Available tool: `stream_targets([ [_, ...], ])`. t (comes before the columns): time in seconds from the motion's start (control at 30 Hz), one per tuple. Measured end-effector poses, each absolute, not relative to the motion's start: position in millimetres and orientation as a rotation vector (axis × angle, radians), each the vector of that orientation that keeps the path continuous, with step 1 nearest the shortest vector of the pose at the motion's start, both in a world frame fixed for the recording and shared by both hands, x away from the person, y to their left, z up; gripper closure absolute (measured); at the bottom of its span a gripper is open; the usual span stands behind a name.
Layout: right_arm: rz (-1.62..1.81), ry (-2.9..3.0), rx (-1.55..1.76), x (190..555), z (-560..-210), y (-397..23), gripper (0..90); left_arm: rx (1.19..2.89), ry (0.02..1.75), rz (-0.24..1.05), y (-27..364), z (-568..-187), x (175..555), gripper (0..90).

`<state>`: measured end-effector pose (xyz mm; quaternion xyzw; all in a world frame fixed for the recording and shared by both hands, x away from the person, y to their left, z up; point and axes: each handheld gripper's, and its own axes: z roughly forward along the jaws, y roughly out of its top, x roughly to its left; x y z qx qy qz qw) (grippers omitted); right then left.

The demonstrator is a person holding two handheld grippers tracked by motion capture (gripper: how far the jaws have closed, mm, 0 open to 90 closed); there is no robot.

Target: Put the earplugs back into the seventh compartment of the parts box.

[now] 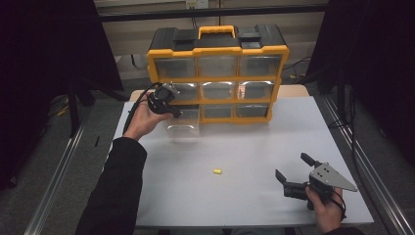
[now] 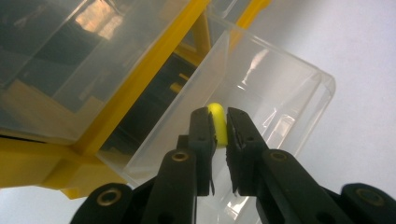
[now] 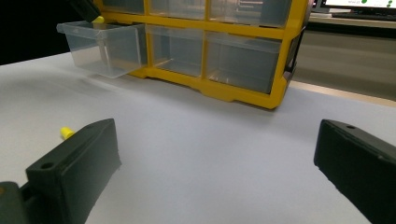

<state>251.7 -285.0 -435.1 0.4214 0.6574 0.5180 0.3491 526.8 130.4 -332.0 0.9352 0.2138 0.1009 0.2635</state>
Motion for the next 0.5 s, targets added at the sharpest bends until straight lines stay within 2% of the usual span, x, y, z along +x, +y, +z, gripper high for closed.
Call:
stream_targets([
  [0.37,1.347,1.703,1.092,251.5,-434.9,-285.2,0.0,2.546,0.591,0.254,124.1,-341.2,530.4,80.0],
  [0.5,1.346,1.701,1.094,251.6,-435.0,-285.3,0.0,2.537,0.605,0.257,125.1,-342.8,531.5,75.0],
])
